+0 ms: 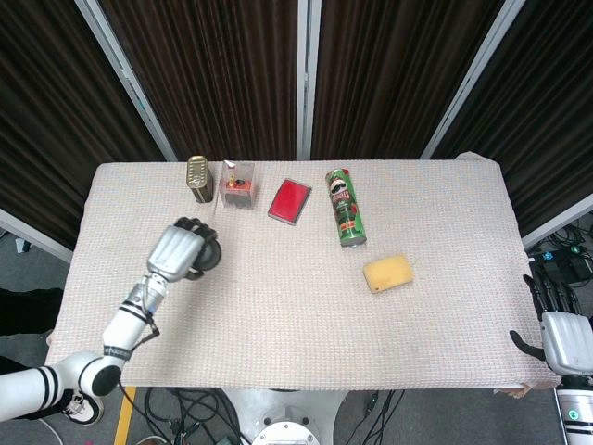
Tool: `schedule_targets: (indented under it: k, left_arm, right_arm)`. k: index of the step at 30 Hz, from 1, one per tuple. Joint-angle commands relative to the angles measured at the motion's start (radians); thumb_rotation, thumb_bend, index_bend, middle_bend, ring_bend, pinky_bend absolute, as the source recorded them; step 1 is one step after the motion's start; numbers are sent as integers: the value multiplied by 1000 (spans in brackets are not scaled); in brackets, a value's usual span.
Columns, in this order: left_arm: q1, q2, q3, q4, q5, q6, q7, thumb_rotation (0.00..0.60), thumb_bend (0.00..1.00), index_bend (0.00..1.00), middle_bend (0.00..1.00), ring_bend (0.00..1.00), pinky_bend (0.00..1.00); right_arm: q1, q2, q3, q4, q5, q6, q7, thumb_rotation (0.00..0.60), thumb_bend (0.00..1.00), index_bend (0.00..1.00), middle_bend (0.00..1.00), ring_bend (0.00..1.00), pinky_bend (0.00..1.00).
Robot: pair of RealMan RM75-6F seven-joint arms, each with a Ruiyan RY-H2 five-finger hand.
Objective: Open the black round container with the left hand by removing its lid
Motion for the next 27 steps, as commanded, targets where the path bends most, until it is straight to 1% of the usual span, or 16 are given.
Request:
schedule_targets:
  k: [1, 3, 4, 6, 8, 9, 11, 12, 13, 14, 17, 19, 20, 22, 25, 27]
  left_arm:
    - [9, 18, -47, 8, -128, -25, -72, 600, 340, 504, 497, 236, 242]
    - [20, 41, -11, -124, -62, -33, -91, 600, 336, 504, 497, 236, 243]
    - [26, 51, 25, -217, 5, -35, -93, 600, 333, 504, 497, 236, 243]
    - [32, 54, 80, -337, 120, -38, -93, 600, 330, 503, 497, 236, 243]
    - [29, 49, 122, -408, 230, -37, -79, 600, 330, 500, 497, 236, 244]
    - [26, 47, 122, -409, 250, -30, -72, 600, 329, 498, 497, 236, 245]
    - [22, 42, 81, -357, 193, -9, -65, 600, 329, 493, 497, 236, 250]
    - [17, 41, 54, -317, 135, -10, -66, 600, 329, 492, 497, 236, 252]
    - [4, 41, 17, -248, 45, -22, -64, 600, 330, 492, 497, 236, 254]
    - [-7, 42, -6, -188, -22, -33, -55, 600, 330, 492, 497, 236, 254]
    - [-45, 35, -51, 30, -190, -63, -5, 600, 329, 492, 497, 236, 253]
    - [-51, 33, -73, 108, -271, -78, -11, 600, 329, 492, 497, 236, 248]
    - [-48, 45, -82, 109, -291, -89, -32, 600, 329, 493, 497, 236, 246]
    - [-43, 67, -74, 75, -264, -89, -45, 600, 330, 493, 497, 236, 246]
    - [-21, 94, -40, -65, -184, -81, -79, 600, 329, 493, 497, 236, 245]
    - [0, 115, 9, -215, -76, -74, -94, 600, 327, 493, 497, 236, 245]
  right_arm:
    - [3, -3, -5, 1, -3, -9, -3, 600, 124, 0, 0, 0, 0]
    - [4, -5, -9, 1, -8, -12, -4, 600, 124, 0, 0, 0, 0]
    - [5, -6, -10, 1, -11, -12, -5, 600, 125, 0, 0, 0, 0]
    - [4, -6, -9, 0, -11, -9, -5, 600, 125, 0, 0, 0, 0]
    - [3, -3, -8, -2, -12, -4, -3, 600, 124, 0, 0, 0, 0]
    - [1, -2, -7, -2, -12, -1, -2, 600, 124, 0, 0, 0, 0]
    - [0, 0, -7, -1, -10, 1, 3, 600, 124, 0, 0, 0, 0]
    - [0, 0, -6, 1, -9, 0, 5, 600, 124, 0, 0, 0, 0]
    - [1, 0, -5, 3, -7, -4, 8, 600, 124, 0, 0, 0, 0]
    - [2, -1, -5, 5, -4, -8, 9, 600, 124, 0, 0, 0, 0]
    - [5, -4, -4, 8, 0, -17, 9, 600, 125, 0, 0, 0, 0]
    - [5, -6, -5, 10, -2, -15, 7, 600, 125, 0, 0, 0, 0]
    - [5, -7, -5, 12, 0, -15, 7, 600, 125, 0, 0, 0, 0]
    - [6, -9, -2, 15, 6, -20, 6, 600, 124, 0, 0, 0, 0]
    - [8, -11, -5, 15, 2, -25, 7, 600, 124, 0, 0, 0, 0]
    - [7, -10, -9, 14, -7, -19, 8, 600, 124, 0, 0, 0, 0]
